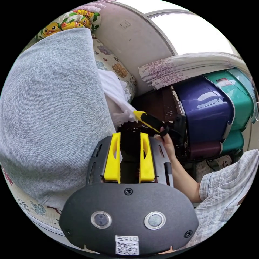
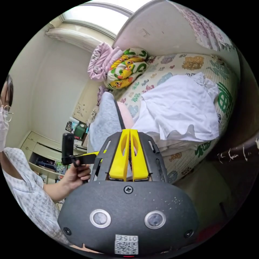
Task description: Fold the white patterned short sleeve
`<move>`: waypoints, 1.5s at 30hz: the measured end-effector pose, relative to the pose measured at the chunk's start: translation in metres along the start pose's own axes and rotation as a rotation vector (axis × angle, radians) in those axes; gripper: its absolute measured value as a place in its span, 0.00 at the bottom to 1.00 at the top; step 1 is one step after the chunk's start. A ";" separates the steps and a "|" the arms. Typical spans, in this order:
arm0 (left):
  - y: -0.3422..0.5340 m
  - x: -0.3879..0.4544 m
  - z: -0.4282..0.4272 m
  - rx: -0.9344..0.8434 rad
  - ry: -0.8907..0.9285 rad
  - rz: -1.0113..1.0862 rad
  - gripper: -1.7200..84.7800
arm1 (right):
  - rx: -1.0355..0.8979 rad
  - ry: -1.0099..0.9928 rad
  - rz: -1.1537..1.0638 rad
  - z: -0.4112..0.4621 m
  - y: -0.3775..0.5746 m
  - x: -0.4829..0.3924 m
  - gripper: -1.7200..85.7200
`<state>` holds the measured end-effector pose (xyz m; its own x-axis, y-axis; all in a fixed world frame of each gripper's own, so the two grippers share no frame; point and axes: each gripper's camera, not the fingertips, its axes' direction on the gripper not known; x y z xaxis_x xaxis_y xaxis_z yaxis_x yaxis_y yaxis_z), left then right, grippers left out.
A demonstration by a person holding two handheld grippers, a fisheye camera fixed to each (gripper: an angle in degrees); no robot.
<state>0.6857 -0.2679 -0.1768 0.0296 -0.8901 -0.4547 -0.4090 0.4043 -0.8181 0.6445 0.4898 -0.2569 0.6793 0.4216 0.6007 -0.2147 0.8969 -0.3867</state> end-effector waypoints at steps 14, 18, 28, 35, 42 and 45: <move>0.046 -0.097 0.012 0.227 0.678 -0.273 0.21 | -0.019 -0.084 -0.180 -0.079 -0.005 -0.072 0.01; 0.056 -0.100 0.004 0.154 0.602 -0.305 0.22 | -0.085 -0.116 -0.233 -0.059 -0.006 -0.098 0.02; 0.110 -0.130 -0.038 0.123 0.500 -0.357 0.04 | -0.203 0.482 -0.375 -0.024 -0.043 -0.177 0.14; 0.151 -0.143 -0.078 0.096 0.515 -0.336 0.02 | -0.425 0.312 -0.232 0.053 -0.089 -0.145 0.07; 0.181 -0.118 -0.196 0.206 0.728 -0.065 0.02 | -0.200 0.106 -0.305 -0.049 -0.126 -0.259 0.03; 0.210 -0.088 -0.273 0.223 0.837 0.159 0.02 | -0.160 -0.090 -0.459 -0.067 -0.135 -0.346 0.03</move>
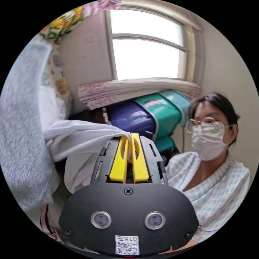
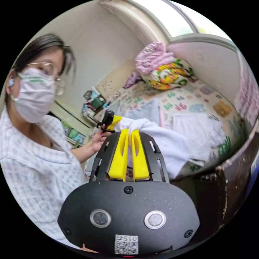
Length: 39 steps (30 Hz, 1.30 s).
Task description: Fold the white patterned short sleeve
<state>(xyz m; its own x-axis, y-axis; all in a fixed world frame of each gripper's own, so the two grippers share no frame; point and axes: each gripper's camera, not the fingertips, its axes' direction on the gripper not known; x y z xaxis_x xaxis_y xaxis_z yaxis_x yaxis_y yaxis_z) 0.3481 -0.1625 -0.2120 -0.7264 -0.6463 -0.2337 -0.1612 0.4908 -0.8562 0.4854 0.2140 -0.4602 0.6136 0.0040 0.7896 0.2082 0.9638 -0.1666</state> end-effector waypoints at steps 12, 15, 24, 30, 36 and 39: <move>0.221 0.205 -0.337 0.438 -0.153 -0.094 0.02 | -0.166 -0.641 -0.021 0.306 -0.083 -0.222 0.02; 0.289 0.256 -0.473 0.674 -0.324 -0.142 0.02 | -0.230 -0.620 -0.003 0.398 -0.121 -0.274 0.02; 0.392 0.512 -0.743 0.980 -0.758 0.175 0.01 | -0.044 -0.337 0.054 0.474 -0.265 -0.406 0.02; 0.495 0.518 -0.793 0.887 -0.763 0.020 0.01 | -0.086 -0.349 0.111 0.511 -0.235 -0.478 0.02; 0.616 0.426 -0.778 0.820 -0.762 -0.343 0.02 | -0.422 -0.116 0.211 0.559 -0.134 -0.495 0.02; 0.666 0.374 -0.762 0.799 -0.770 -0.547 0.02 | -0.633 0.016 0.292 0.594 -0.068 -0.484 0.02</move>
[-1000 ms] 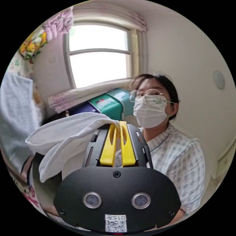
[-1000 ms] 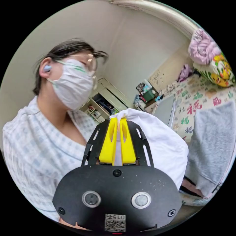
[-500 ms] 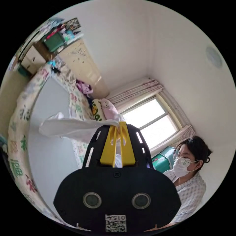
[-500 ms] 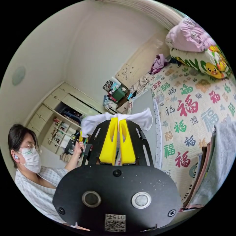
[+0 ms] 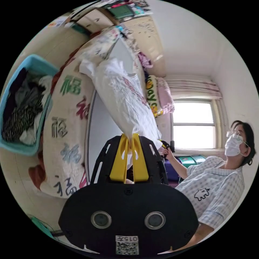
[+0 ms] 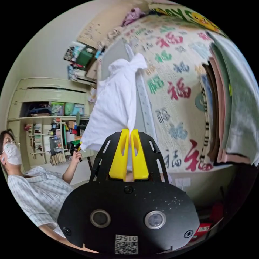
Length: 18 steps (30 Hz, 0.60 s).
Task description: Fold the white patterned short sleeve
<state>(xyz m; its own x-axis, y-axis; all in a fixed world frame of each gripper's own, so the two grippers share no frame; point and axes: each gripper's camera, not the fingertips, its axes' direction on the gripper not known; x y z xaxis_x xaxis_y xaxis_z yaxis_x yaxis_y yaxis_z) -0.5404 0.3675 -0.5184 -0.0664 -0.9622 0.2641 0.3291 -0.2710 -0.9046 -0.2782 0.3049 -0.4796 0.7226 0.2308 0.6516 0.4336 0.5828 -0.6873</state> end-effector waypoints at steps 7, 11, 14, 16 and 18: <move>0.051 -0.059 0.053 -0.185 -0.151 -0.163 0.02 | -0.304 0.136 0.195 0.116 0.059 0.029 0.02; 0.067 -0.056 0.053 -0.168 -0.219 -0.224 0.02 | -0.352 0.137 0.253 0.137 0.093 0.020 0.02; 0.068 -0.043 0.047 -0.160 -0.351 -0.253 0.02 | -0.386 0.123 0.241 0.146 0.111 0.004 0.02; 0.066 -0.039 0.046 -0.182 -0.410 -0.299 0.03 | -0.439 0.120 0.239 0.155 0.120 -0.004 0.02; 0.062 -0.029 0.048 -0.232 -0.511 -0.346 0.03 | -0.475 0.151 0.249 0.159 0.128 -0.010 0.02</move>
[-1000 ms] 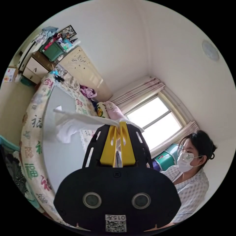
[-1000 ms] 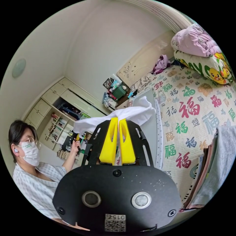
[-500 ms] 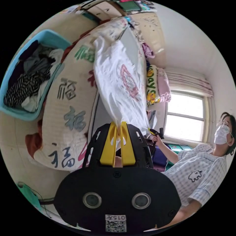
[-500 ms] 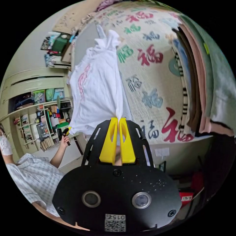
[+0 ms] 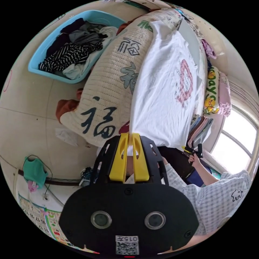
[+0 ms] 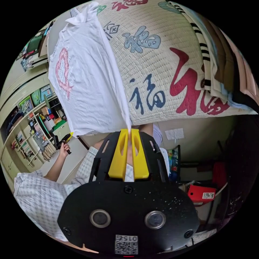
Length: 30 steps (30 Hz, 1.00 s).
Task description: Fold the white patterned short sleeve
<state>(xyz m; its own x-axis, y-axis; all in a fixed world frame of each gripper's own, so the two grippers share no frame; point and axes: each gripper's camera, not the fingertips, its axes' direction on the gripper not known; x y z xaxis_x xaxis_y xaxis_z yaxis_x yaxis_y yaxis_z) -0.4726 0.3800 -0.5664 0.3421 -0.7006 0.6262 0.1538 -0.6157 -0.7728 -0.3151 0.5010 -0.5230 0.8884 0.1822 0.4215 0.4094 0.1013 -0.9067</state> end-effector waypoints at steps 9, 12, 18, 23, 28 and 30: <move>-0.052 0.190 -0.040 0.166 -0.284 0.240 0.09 | 0.236 0.057 -0.097 -0.042 -0.001 -0.022 0.02; -0.102 0.312 -0.016 0.227 -0.214 0.469 0.10 | 0.319 0.029 -0.175 -0.054 -0.038 -0.042 0.02; -0.228 0.536 0.081 0.170 0.109 0.687 0.10 | 0.453 -0.058 -0.248 -0.074 -0.112 -0.070 0.02; -0.304 0.656 0.149 0.121 0.003 0.661 0.13 | 0.458 -0.119 -0.248 -0.068 -0.165 -0.074 0.02; -0.338 0.718 0.205 0.098 -0.278 0.679 0.14 | 0.474 -0.179 -0.315 -0.060 -0.183 -0.078 0.04; -0.345 0.724 0.221 0.101 -0.375 0.678 0.11 | 0.473 -0.171 -0.333 -0.057 -0.189 -0.081 0.06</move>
<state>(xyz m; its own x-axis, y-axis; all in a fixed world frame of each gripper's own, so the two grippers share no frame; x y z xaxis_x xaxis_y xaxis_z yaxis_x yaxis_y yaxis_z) -0.0734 0.1649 0.1314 0.6794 -0.7322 -0.0488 -0.1230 -0.0481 -0.9912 -0.4523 0.4114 -0.3866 0.6663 0.2168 0.7134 0.4878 0.5969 -0.6370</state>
